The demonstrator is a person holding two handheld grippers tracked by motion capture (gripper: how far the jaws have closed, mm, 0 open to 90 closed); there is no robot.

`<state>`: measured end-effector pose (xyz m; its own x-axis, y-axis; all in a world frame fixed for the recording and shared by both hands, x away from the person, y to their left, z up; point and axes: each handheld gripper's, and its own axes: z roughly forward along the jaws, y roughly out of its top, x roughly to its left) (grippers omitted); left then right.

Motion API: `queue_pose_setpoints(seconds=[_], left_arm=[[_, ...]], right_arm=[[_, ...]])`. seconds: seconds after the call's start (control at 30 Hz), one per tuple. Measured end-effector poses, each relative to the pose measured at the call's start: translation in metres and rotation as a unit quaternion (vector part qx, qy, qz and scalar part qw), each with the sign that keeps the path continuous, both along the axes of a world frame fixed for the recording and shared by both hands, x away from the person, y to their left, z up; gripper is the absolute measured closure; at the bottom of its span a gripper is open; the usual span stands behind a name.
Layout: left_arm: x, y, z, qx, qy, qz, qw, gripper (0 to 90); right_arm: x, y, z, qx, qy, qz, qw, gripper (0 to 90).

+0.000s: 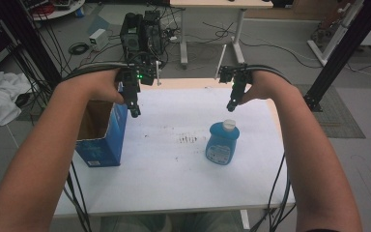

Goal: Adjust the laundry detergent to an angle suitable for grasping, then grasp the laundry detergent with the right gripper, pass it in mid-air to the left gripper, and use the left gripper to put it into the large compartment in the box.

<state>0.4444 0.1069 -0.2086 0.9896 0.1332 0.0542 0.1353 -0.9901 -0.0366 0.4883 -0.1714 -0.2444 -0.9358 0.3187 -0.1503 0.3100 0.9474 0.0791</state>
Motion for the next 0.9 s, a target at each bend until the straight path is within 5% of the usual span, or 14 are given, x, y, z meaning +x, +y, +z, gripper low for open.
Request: queue_pose_setpoints(seconds=[0.9], left_arm=[[0.002, 0.002, -0.006, 0.007, 0.007, 0.003, 1.0000, 10.2]], right_arm=[[0.006, -0.007, -0.005, -0.005, 0.003, -0.010, 0.9999, 13.3]])
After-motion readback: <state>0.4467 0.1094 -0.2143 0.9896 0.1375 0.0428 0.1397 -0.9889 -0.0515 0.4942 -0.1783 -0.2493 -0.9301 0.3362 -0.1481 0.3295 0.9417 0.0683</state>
